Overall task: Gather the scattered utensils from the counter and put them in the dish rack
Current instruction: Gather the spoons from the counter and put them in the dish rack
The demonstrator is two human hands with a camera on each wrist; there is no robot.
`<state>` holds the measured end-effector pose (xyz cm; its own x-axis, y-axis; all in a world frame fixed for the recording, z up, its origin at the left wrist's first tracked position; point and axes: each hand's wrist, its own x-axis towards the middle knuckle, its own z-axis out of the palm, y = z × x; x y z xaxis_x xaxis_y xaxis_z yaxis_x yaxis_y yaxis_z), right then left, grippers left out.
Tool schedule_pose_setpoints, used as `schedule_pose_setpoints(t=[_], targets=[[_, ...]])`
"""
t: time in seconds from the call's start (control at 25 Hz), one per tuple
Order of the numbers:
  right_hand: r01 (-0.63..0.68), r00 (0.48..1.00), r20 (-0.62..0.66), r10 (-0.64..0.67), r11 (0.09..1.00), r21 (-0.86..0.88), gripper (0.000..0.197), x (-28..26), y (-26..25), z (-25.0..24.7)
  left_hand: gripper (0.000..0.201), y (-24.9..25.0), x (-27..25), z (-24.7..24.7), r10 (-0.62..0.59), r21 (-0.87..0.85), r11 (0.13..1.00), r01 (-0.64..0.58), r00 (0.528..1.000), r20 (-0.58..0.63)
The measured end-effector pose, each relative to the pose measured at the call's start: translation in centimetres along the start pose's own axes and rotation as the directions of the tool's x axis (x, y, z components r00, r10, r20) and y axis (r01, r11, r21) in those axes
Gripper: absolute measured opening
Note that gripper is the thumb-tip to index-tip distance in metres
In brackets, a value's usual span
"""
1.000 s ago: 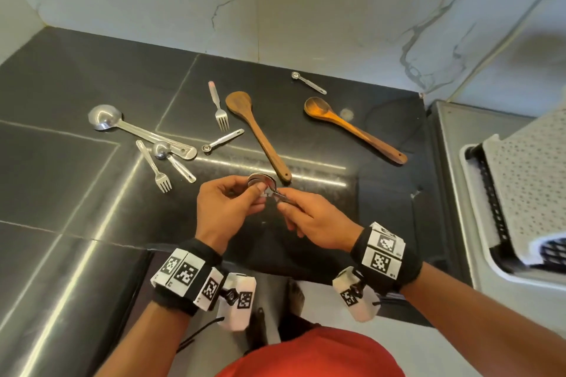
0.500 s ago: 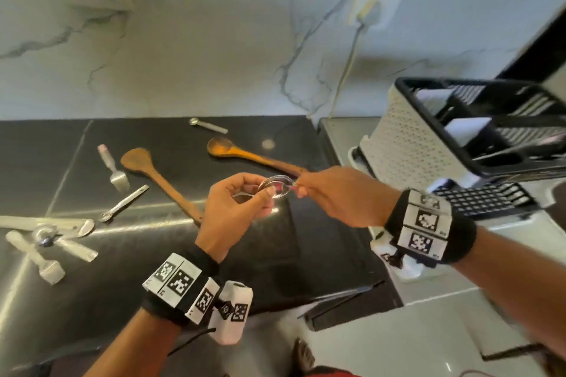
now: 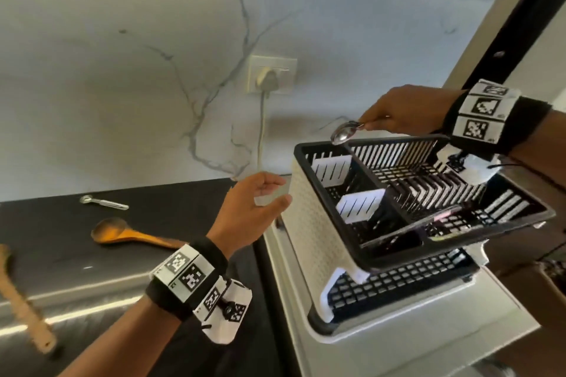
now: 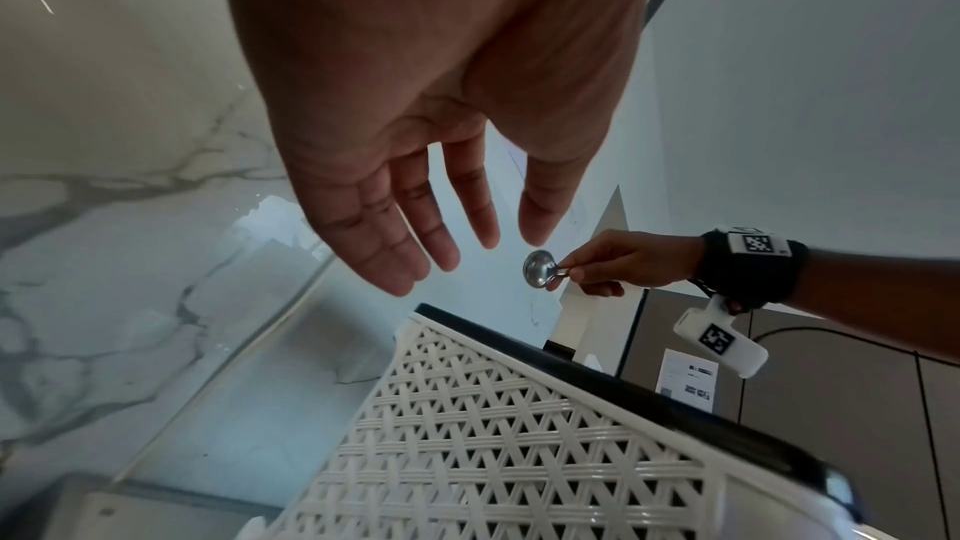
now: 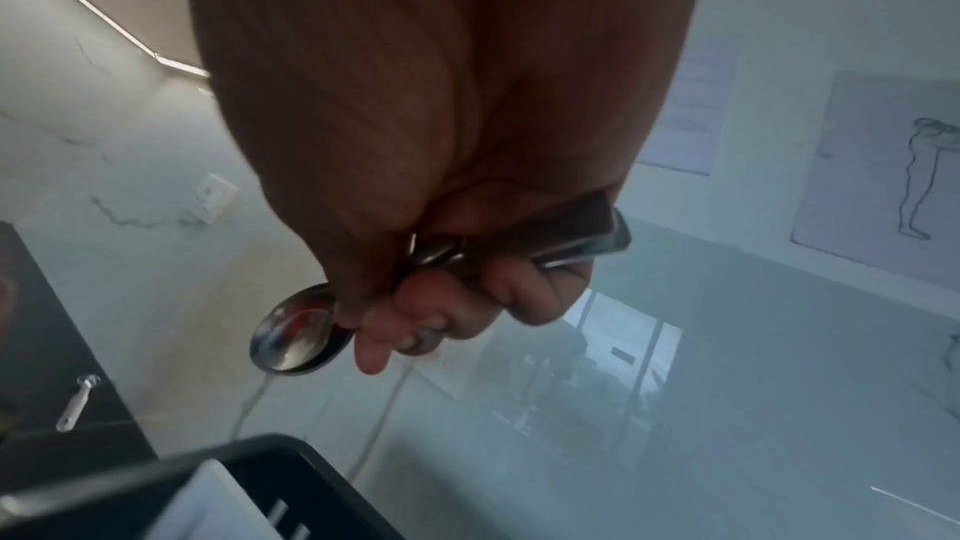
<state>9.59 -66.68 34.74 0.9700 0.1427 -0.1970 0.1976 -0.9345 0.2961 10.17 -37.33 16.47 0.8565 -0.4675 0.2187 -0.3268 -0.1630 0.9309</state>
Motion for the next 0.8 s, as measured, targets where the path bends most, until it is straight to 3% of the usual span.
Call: schedule_pose_setpoints(t=[0.2,0.36,0.52,0.68,0.8], targets=[[0.188,0.981,0.061,-0.185,0.981,-0.044,0.035,5.2,2.7,2.1,0.05,0.5,3.6,4.7,-0.075,0.028,0.997,0.075,0.997,-0.008],[0.32,0.945,0.097,-0.312,0.943,-0.093,0.034,8.8,2.0,3.6,0.053,0.2,4.7,6.3,-0.125,0.065,0.99,0.125,0.992,-0.011],[0.374,0.926,0.062,-0.371,0.926,-0.053,0.033,8.0,2.8,3.7,0.049,0.2,4.7,6.2,-0.153,0.081,0.985,0.151,0.988,0.016],[0.344,0.938,-0.018,-0.346,0.936,-0.071,0.033,5.6,4.7,3.0,0.05,0.4,4.7,6.0,-0.169,0.058,0.984,0.168,0.985,0.021],[0.36,0.929,-0.099,-0.356,0.932,0.037,0.035,4.6,5.4,2.9,0.052,0.3,4.8,6.1,-0.18,0.038,0.983,0.18,0.984,0.012]])
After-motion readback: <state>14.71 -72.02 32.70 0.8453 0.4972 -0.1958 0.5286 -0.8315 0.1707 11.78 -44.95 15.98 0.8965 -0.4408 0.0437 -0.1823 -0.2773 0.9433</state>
